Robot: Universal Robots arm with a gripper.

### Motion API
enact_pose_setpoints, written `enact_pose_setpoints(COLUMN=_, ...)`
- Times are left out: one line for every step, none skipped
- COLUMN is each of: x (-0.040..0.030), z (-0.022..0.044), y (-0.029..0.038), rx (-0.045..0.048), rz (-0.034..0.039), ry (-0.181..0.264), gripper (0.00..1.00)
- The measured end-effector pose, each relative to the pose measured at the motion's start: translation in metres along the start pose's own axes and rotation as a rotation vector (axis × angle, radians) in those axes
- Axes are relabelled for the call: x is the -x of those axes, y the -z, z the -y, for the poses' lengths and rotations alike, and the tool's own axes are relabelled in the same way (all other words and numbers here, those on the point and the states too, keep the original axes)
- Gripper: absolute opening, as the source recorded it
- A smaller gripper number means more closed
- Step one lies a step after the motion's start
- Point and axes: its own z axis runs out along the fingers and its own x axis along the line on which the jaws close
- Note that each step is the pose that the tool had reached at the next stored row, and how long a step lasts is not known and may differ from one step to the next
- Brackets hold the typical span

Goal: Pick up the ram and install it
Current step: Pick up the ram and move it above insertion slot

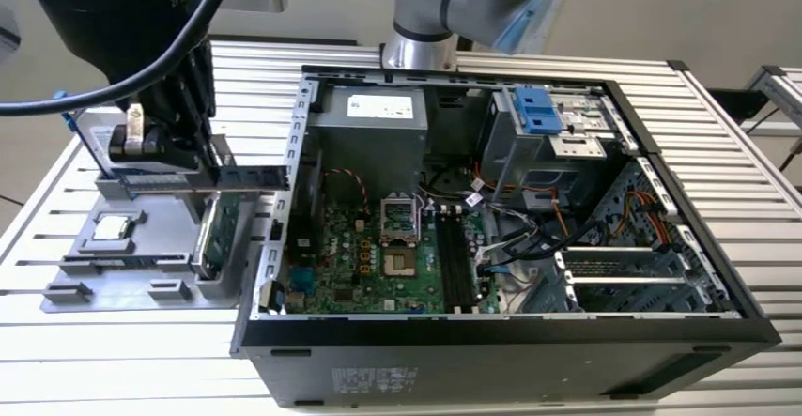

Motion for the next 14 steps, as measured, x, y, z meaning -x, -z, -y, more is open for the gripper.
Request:
enact_pose_setpoints(x=0.0000, z=-0.0018, y=0.0000, rx=0.0000, rz=0.0002, ry=-0.003, gripper=0.00)
enact_pose_setpoints(x=0.0001, z=-0.0040, y=-0.0001, rx=0.0000, rz=0.0004, ry=-0.004, gripper=0.00)
enact_pose_setpoints(x=0.0001, z=-0.0062, y=-0.0001, rx=0.0000, rz=0.0005, ry=-0.004, gripper=0.00)
enact_pose_setpoints(x=0.0002, z=-0.0081, y=-0.0001, rx=0.0000, rz=0.0006, ry=-0.004, gripper=0.00)
enact_pose_setpoints(x=0.0002, z=-0.0100, y=-0.0001, rx=0.0000, rz=0.0007, ry=-0.004, gripper=0.00)
enact_pose_setpoints(x=0.0002, z=-0.0117, y=-0.0002, rx=0.0000, rz=0.0007, ry=-0.004, gripper=0.00)
enact_pose_setpoints(x=0.0002, z=-0.0135, y=-0.0002, rx=0.0000, rz=0.0008, ry=-0.004, gripper=0.00)
enact_pose_setpoints(x=0.0003, z=-0.0153, y=-0.0002, rx=0.0000, rz=0.0009, ry=-0.004, gripper=0.00)
enact_pose_setpoints(x=0.0003, z=-0.0170, y=-0.0002, rx=0.0000, rz=0.0009, ry=-0.004, gripper=0.00)
enact_pose_setpoints(x=0.0004, z=-0.0188, y=-0.0002, rx=0.0000, rz=0.0009, ry=-0.004, gripper=0.00)
enact_pose_setpoints(x=0.0004, z=-0.0209, y=-0.0003, rx=0.0000, rz=0.0009, ry=-0.004, gripper=0.00)
enact_pose_setpoints(x=0.0005, z=-0.0228, y=-0.0002, rx=-0.0001, rz=0.0010, ry=-0.004, gripper=0.00)
enact_pose_setpoints(x=0.0005, z=-0.0248, y=-0.0003, rx=0.0000, rz=0.0010, ry=-0.004, gripper=0.00)
enact_pose_setpoints(x=0.0006, z=-0.0268, y=-0.0003, rx=-0.0001, rz=0.0011, ry=-0.004, gripper=0.00)
